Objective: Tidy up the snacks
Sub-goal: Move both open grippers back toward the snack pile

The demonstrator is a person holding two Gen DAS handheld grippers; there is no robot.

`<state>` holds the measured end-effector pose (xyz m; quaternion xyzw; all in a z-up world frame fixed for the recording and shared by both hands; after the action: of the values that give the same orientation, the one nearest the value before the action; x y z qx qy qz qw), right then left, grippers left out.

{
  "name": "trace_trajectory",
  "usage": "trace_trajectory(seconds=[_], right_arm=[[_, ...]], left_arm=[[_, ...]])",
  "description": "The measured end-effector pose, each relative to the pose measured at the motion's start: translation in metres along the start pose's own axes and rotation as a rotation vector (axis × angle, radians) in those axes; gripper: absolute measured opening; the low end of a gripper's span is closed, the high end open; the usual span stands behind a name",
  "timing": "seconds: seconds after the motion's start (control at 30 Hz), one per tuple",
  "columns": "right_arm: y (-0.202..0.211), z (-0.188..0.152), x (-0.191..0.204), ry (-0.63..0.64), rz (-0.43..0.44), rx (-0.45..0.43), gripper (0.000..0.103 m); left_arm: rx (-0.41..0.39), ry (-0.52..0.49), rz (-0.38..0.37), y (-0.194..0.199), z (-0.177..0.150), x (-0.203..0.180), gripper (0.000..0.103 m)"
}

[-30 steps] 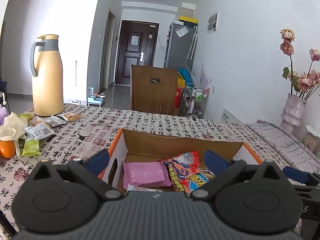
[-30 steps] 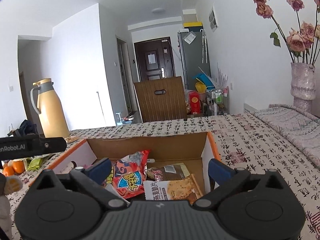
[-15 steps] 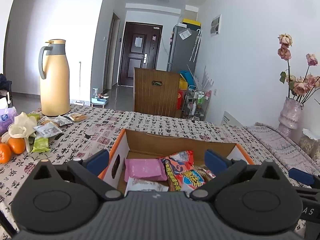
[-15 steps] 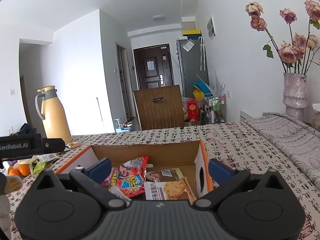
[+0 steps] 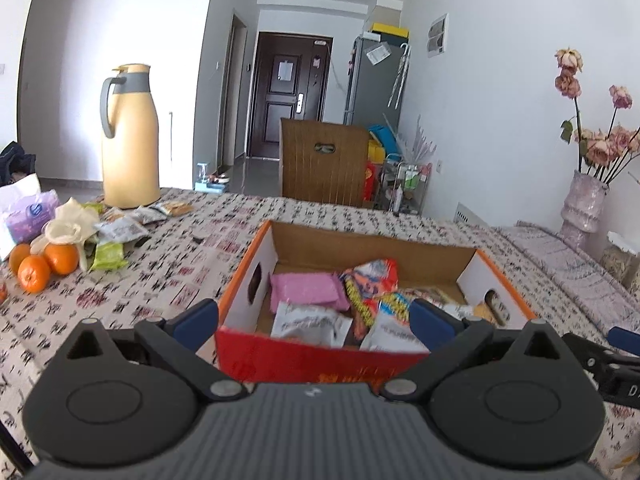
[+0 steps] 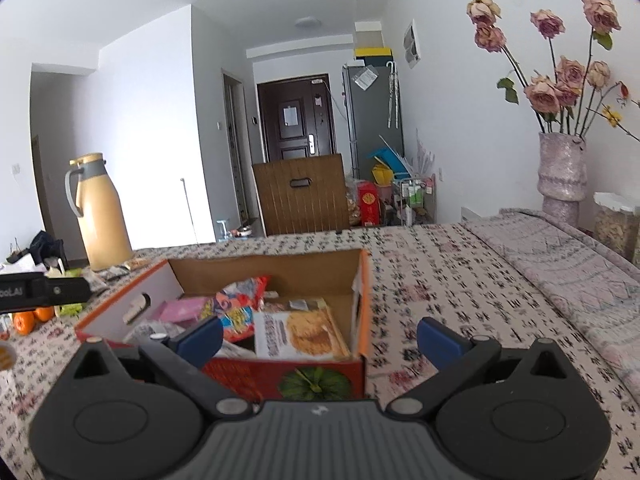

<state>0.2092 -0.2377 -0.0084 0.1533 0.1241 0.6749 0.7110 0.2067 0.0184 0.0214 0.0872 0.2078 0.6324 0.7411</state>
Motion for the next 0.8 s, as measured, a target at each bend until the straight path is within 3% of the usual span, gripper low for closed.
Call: trace_trajectory(seconds=[0.4,0.8], right_arm=[[0.003,-0.039,-0.029,0.004,-0.022,0.081,0.103],[0.001,-0.055,-0.038,-0.001,-0.033,0.108,0.103]], left_arm=[[0.061,-0.001,-0.004,0.01,-0.04,0.009,0.103],[0.091,0.006,-0.016,0.005,-0.052,0.006,0.103]])
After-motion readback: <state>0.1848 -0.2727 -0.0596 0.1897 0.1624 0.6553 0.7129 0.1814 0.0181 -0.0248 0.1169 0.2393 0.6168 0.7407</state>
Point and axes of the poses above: each gripper's, at about its wrist camera, not at the fingertips, and y roughly against the way its jaws point, x to its left, z to its top, the point moved 4 cm from there along -y, roughly the way its jaws point, and after that the axes turned 12 degrees about -z, right-handed, at the moved point
